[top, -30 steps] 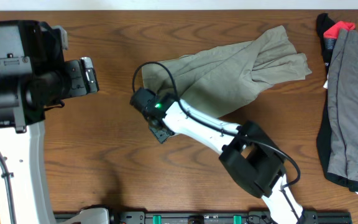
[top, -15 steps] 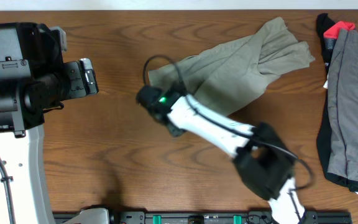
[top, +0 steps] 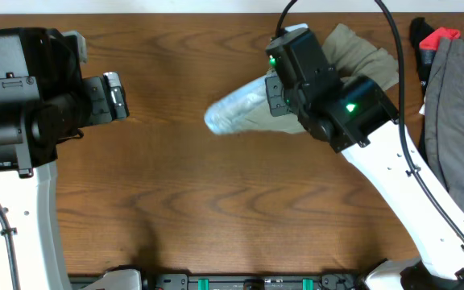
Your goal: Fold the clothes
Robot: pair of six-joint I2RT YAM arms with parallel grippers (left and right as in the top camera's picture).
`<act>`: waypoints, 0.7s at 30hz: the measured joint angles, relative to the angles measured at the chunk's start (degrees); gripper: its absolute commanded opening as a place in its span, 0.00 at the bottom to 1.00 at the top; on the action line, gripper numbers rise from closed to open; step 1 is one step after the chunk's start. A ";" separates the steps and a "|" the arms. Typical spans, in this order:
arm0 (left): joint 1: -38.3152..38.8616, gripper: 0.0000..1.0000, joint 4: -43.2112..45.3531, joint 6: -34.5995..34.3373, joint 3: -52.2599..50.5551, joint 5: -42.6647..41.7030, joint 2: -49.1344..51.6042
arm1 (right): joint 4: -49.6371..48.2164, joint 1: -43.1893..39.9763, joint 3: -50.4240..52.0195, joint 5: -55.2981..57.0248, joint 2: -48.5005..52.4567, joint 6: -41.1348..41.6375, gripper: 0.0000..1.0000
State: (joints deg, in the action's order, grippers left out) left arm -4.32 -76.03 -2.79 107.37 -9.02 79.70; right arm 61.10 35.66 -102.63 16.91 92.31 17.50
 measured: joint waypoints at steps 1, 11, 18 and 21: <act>0.02 0.88 -0.04 0.02 0.00 -0.50 0.13 | -0.20 -0.26 0.00 -0.42 0.20 -0.22 0.01; 0.00 0.88 -0.48 0.04 -4.20 -11.21 4.63 | -4.59 -1.95 -2.27 -2.60 0.85 -1.64 0.01; 1.75 0.88 3.30 0.31 -10.51 -17.66 7.13 | -8.33 -2.21 -7.65 -3.56 0.85 -1.86 0.01; 3.93 0.88 8.57 0.50 -13.29 -18.51 7.13 | -8.33 -2.21 -9.62 -4.74 0.85 -2.05 0.01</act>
State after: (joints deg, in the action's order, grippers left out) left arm -0.38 -67.46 -2.28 94.08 -27.53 86.83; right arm 52.77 33.45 -112.25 12.16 93.17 15.44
